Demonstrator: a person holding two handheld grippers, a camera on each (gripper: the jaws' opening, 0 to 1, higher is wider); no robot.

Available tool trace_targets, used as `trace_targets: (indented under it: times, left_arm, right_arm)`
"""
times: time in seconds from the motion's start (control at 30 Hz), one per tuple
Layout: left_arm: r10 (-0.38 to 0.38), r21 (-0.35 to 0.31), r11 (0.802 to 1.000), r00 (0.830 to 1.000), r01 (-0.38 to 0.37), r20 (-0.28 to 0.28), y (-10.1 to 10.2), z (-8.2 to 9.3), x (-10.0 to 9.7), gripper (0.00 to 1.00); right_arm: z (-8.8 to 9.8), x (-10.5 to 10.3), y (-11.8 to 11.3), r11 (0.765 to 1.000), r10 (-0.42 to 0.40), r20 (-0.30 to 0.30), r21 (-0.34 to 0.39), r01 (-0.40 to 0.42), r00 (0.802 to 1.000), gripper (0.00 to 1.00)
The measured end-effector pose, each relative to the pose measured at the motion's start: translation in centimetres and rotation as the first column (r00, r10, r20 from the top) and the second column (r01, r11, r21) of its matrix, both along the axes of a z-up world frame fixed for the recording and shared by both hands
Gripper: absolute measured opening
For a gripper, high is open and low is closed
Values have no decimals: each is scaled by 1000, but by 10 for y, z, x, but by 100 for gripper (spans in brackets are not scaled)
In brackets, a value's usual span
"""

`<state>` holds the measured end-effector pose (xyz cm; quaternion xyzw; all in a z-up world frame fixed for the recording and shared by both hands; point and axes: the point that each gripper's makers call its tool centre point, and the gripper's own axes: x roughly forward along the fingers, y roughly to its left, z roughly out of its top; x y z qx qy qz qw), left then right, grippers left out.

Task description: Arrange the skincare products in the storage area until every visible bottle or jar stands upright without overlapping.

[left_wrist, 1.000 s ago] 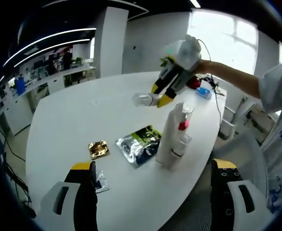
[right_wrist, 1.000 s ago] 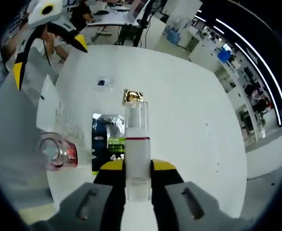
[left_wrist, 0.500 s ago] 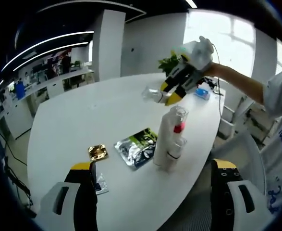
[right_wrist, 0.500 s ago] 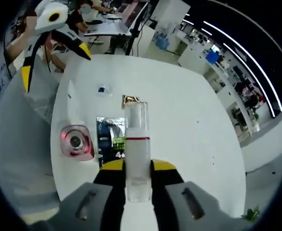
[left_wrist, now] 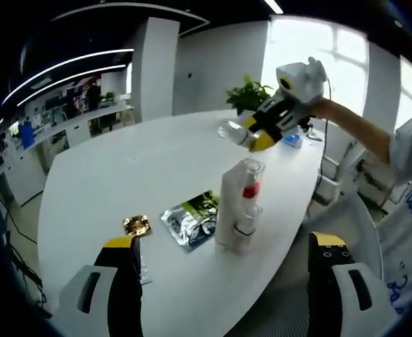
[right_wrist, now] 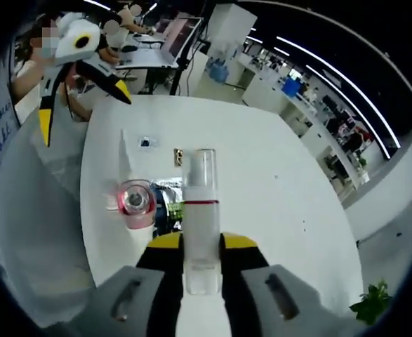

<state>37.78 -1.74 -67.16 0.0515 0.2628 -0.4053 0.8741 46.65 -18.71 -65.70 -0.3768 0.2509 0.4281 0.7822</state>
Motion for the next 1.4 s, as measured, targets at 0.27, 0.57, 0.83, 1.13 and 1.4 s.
trace_targets:
  times: [0.27,0.57,0.83,1.13,1.4]
  left_arm:
    - [-12,-3,1000,1000,12,9,-5,2,-8,97]
    - [-19,-22,1000,1000,19,13,-9,6,-16,97]
    - [16,-41,999,1000,-15,21,-5,8,-20,97]
    - [58,-95,994,998,-57,13,-3,13,-23,97]
    - [82,-163,984,996,-78,19,-7,21,-20,93]
  right_arm:
    - [15,-21,-2,999,-32,32,45,30,999,19]
    - [24,-42,2,990,-70,53,128,63,996,19]
    - [25,-64,18,977,-78,55,201,66,995,18]
    - [21,-86,45,964,-46,27,262,37,999,18]
    - [13,-98,69,957,-2,1,292,2,1000,18]
